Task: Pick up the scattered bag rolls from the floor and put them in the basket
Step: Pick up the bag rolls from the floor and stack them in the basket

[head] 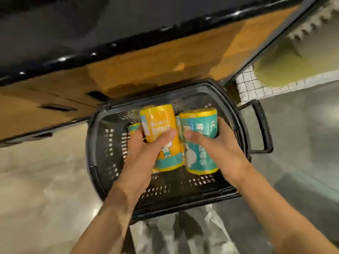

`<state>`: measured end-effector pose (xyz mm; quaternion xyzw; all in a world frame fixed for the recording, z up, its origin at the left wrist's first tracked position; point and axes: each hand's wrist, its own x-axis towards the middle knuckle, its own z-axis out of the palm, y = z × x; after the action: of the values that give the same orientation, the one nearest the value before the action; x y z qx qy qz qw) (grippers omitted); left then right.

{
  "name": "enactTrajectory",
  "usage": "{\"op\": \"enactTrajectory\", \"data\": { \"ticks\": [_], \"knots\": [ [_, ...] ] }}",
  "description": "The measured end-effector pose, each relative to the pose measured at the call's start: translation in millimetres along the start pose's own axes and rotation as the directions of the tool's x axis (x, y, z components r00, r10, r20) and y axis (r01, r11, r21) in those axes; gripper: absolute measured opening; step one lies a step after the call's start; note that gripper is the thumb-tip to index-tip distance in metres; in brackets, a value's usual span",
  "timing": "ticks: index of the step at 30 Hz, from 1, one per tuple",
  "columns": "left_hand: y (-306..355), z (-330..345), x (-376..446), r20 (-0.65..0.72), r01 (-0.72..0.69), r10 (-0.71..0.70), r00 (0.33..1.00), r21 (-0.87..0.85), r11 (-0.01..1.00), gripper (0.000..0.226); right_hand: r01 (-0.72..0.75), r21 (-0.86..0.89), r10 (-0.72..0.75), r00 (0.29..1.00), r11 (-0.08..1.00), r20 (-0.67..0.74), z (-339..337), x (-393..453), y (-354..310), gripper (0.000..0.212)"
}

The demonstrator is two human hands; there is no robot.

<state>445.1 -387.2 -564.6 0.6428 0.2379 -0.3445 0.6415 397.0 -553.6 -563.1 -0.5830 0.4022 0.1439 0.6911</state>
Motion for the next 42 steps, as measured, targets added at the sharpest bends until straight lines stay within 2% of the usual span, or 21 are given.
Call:
{"op": "enactTrajectory", "data": {
  "ticks": [2,4,8,12,14,17,20,23,25,27,34,38,42],
  "knots": [
    [-29.0,1.8,32.5,0.019,0.027,-0.027,0.999,0.000,1.000,0.044,-0.015,-0.041,0.015,1.000,0.999,-0.006,-1.1,32.8,23.8,0.052],
    [-54.4,3.4,67.0,0.002,0.036,-0.036,0.999,0.000,0.999,0.045,-0.024,-0.083,0.022,0.999,0.996,-0.030,-2.2,63.9,45.4,0.053],
    [-93.5,8.7,133.1,-0.083,0.021,-0.014,0.996,0.074,0.997,0.064,-0.045,-0.141,0.039,0.998,0.989,-0.042,-1.9,124.4,81.8,0.054],
    [-122.7,9.6,182.4,-0.169,0.038,-0.008,0.986,0.174,0.984,0.078,-0.045,-0.184,0.034,0.998,0.982,-0.061,0.7,173.8,113.2,0.042],
    [-136.5,7.9,203.7,-0.192,0.041,0.006,0.981,0.239,0.970,0.086,-0.062,-0.181,0.051,0.997,0.982,-0.066,3.9,195.6,128.2,0.043],
    [-146.5,10.4,222.3,-0.193,0.045,0.022,0.981,0.335,0.941,0.082,-0.072,-0.195,0.065,0.997,0.978,-0.039,7.6,223.4,148.2,0.052],
    [-152.3,13.7,233.8,-0.199,0.066,0.026,0.980,0.445,0.893,0.059,-0.075,-0.230,0.074,0.997,0.970,-0.013,8.2,243.4,163.1,0.064],
    [-163.2,14.7,245.6,-0.221,0.078,0.041,0.974,0.507,0.858,0.048,-0.085,-0.320,0.076,0.996,0.944,-0.039,11.6,260.9,178.1,0.090],
    [-169.0,16.5,250.2,-0.236,0.073,0.071,0.969,0.550,0.832,0.055,-0.085,-0.383,0.056,0.995,0.920,-0.088,13.7,269.9,187.6,0.104],
    [-171.6,20.8,253.2,-0.241,0.072,0.095,0.966,0.602,0.795,0.067,-0.100,-0.406,0.051,0.990,0.909,-0.128,13.1,278.7,195.3,0.107],
    [-171.6,35.6,256.3,-0.243,0.103,0.146,0.959,0.779,0.618,0.086,-0.101,-0.475,0.021,0.985,0.874,-0.171,16.5,288.0,210.5,0.119],
    [-188.5,30.3,241.2,-0.164,0.038,0.279,0.946,0.912,0.408,0.092,-0.048,-0.518,-0.013,0.993,0.854,-0.113,16.3,277.6,204.6,0.099],
    [-199.2,18.5,232.8,-0.105,0.067,0.463,0.880,0.993,0.098,0.085,0.006,-0.513,-0.019,1.000,0.858,-0.020,15.6,268.6,199.6,0.065]
  ]
}}
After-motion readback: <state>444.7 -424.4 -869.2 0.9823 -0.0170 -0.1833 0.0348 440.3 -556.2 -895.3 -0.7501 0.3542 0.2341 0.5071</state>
